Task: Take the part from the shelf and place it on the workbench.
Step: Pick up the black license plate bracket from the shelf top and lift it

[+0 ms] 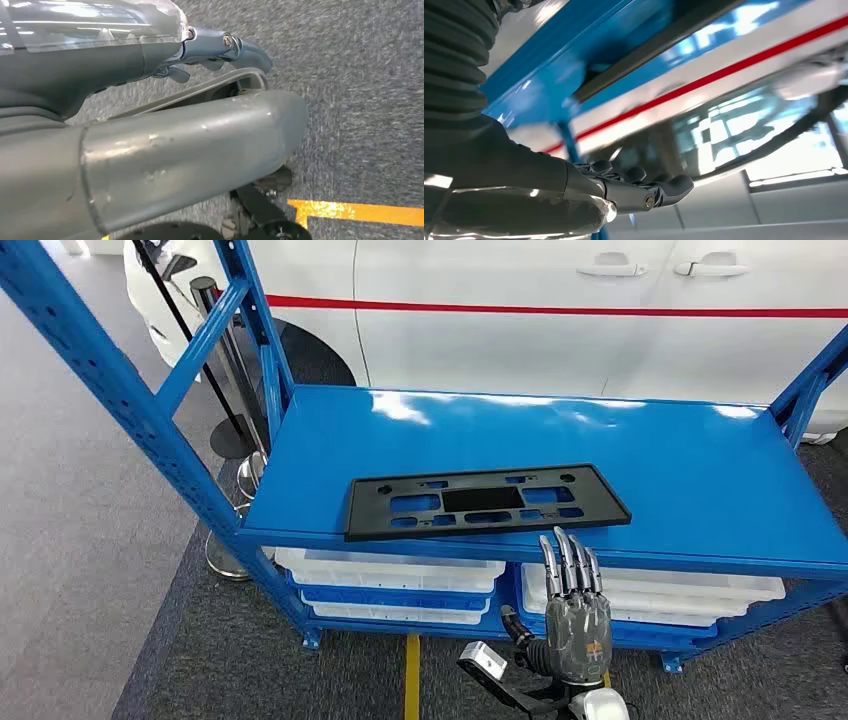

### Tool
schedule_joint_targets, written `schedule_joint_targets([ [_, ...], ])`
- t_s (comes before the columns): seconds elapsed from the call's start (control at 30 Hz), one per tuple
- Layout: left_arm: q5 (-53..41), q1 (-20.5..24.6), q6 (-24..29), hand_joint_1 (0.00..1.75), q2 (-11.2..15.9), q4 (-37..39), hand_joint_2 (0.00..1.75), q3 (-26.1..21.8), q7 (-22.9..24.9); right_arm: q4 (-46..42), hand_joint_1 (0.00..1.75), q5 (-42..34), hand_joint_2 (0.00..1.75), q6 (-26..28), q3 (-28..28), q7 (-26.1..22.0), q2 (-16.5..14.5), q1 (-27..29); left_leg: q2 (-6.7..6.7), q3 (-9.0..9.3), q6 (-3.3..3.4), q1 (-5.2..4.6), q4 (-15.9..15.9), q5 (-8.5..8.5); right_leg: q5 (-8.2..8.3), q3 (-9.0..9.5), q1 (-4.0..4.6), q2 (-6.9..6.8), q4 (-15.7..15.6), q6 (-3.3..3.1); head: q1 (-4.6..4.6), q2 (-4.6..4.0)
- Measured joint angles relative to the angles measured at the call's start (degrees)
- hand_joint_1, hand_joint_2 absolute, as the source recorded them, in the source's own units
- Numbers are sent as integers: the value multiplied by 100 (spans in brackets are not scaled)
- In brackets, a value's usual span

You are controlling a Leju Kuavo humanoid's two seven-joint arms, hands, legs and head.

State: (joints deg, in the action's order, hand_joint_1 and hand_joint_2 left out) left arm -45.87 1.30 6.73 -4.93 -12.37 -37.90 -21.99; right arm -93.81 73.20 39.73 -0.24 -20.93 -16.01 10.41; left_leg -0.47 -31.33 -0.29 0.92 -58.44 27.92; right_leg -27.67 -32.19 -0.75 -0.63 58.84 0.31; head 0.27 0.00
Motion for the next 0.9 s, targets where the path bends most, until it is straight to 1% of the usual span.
schedule_joint_targets([
  [0.07, -18, -6, -3, 0, 3, 0, 0, -4, 1, 4, 0, -5, 175, 1, -83, -78, -54, 0, 0, 0, 37, -1, 18, -14, 8, 5, -2, 2, -13, 34, 1, -1],
  [0.1, -31, -11, -5, 0, 5, 0, 0, -7, 2, 10, 0, -8, 175, 2, -161, -147, -102, 2, 4, 4, 76, 5, 40, -34, -11, 2, -9, 8, 4, 65, 1, -1],
  [0.13, -43, -15, -8, 0, 7, 0, 0, -10, 2, 12, 0, 26, 175, 3, -220, -155, -139, 1, 9, 7, 120, 15, 65, -54, -81, -32, -14, 14, 88, 91, 2, -1],
  [0.17, -50, -15, -11, 0, 8, 0, 0, -13, 3, 14, 0, 74, 175, 5, -275, -143, -170, 0, 14, 7, 161, 27, 89, -74, -221, -122, -18, 23, 294, 110, 3, -1],
  [0.2, -56, -12, -23, 0, 9, 0, 0, -17, 4, 21, 0, 138, 175, 8, -323, -119, -196, 2, 20, 2, 190, 26, 96, -84, -409, -265, -22, 31, 608, 122, 3, -1],
  [0.23, -66, -8, -45, 0, 10, 0, 0, -25, 10, 32, 0, 216, 175, 9, -362, -82, -218, 4, 21, -9, 208, 18, 96, -86, -602, -446, -20, 34, 987, 130, 3, -2],
  [0.27, -74, -4, -78, 0, 11, 0, 0, -37, 27, 49, 0, 300, 175, 10, -394, -38, -232, 6, 20, -17, 216, 8, 93, -87, -738, -614, -19, 37, 1336, 135, 2, -2],
  [0.3, -84, -2, -119, 0, 11, 0, 0, -51, 54, 73, 0, 383, 175, 10, -416, 3, -241, 8, 19, -19, 219, -2, 90, -87, -764, -708, -18, 37, 1527, 133, 2, -2],
  [0.33, -91, 1, -155, 0, 12, 0, 0, -67, 83, 100, 0, 455, 175, 10, -431, 36, -252, 7, 16, -16, 220, -10, 86, -84, -679, -704, -17, 38, 1513, 123, 3, -2],
  [0.37, -95, 4, -184, 0, 12, 0, 0, -80, 108, 129, 0, 515, 175, 10, -442, 63, -264, 3, 12, -7, 218, -16, 81, -79, -498, -590, -14, 38, 1276, 104, 2, -2],
  [0.4, -98, 6, -208, 0, 12, 0, 0, -91, 121, 157, 0, 561, 175, 10, -447, 85, -278, -6, 9, 3, 211, -20, 76, -71, -281, -402, -9, 38, 889, 76, 3, -2],
  [0.43, -104, 9, -229, 0, 11, 0, 0, -97, 123, 183, 0, 595, 175, 11, -448, 103, -293, -21, 6, 6, 199, -33, 65, -59, -132, -218, 5, 41, 506, 44, 2, -2],
  [0.47, -115, 11, -253, 0, 10, 0, 0, -101, 123, 206, 0, 627, 175, 12, -447, 123, -309, -40, 5, 2, 178, -43, 56, -50, -38, -87, 20, 44, 216, 18, 1, -2],
  [0.5, -131, 14, -275, 0, 10, 0, 0, -103, 127, 231, 0, 659, 175, 13, -446, 155, -325, -59, 5, -6, 153, -52, 49, -44, -13, -23, 36, 47, 60, -3, 1, -2],
  [0.53, -150, 17, -293, 0, 9, 0, 0, -104, 134, 257, 0, 694, 175, 14, -443, 191, -340, -77, 6, -11, 123, -59, 50, -44, -30, -14, 49, 52, 18, -18, 1, -1],
  [0.6, -177, 24, -309, 0, 13, 0, 0, -104, 155, 307, 0, 762, 175, 15, -428, 268, -371, -104, 8, -8, 58, -47, 43, -28, -4, -8, 37, 53, -18, -67, 1, -1],
  [0.63, -186, 28, -314, 0, 15, 0, 0, -103, 164, 329, 0, 791, 175, 16, -412, 298, -384, -120, 10, -35, 26, -40, -29, 31, 9, 3, 23, 50, -43, -102, 1, -2],
  [0.67, -196, 32, -323, 0, 17, 0, 0, -103, 171, 348, 0, 821, 175, 16, -390, 328, -394, -137, 11, -112, -5, -31, -203, 147, 21, 12, 8, 43, -67, -136, 0, -2],
  [0.7, -210, 34, -335, 0, 20, 0, 0, -103, 179, 371, 0, 856, 175, 16, -367, 360, -401, -152, 13, -250, -34, -20, -499, 317, 25, 18, 1, 32, -80, -163, -1, -2],
  [0.73, -227, 35, -347, 0, 20, 0, 0, -103, 184, 396, 0, 889, 175, 16, -344, 389, -401, -165, 14, -435, -59, -16, -883, 507, 21, 16, 4, 27, -80, -180, -1, -2],
  [0.77, -247, 33, -358, 0, 20, 0, 0, -103, 192, 430, 0, 928, 175, 16, -323, 417, -401, -176, 14, -626, -81, -10, -1270, 660, 16, 13, 8, 21, -75, -189, -1, -2],
  [0.8, -264, 30, -366, 0, 22, 0, 0, -103, 199, 468, 0, 964, 175, 16, -305, 441, -401, -186, 14, -765, -96, -7, -1544, 727, 10, 14, 11, 17, -68, -194, -1, -2],
  [0.83, -279, 28, -370, 0, 22, 0, 0, -103, 204, 506, 0, 994, 175, 16, -287, 463, -400, -199, 14, -807, -103, -5, -1607, 673, 2, 16, 11, 17, -57, -193, -1, -2],
  [0.87, -290, 28, -374, 0, 23, 0, 0, -103, 207, 546, 0, 1025, 175, 16, -267, 486, -399, -214, 15, -731, -102, -2, -1430, 507, -11, 24, 10, 19, -43, -187, -1, -2],
  [0.9, -296, 31, -375, 0, 24, 0, 0, -103, 208, 580, 0, 1048, 175, 16, -244, 509, -398, -230, 16, -559, -94, 1, -1060, 276, -28, 34, 8, 22, -28, -176, -1, -2],
])
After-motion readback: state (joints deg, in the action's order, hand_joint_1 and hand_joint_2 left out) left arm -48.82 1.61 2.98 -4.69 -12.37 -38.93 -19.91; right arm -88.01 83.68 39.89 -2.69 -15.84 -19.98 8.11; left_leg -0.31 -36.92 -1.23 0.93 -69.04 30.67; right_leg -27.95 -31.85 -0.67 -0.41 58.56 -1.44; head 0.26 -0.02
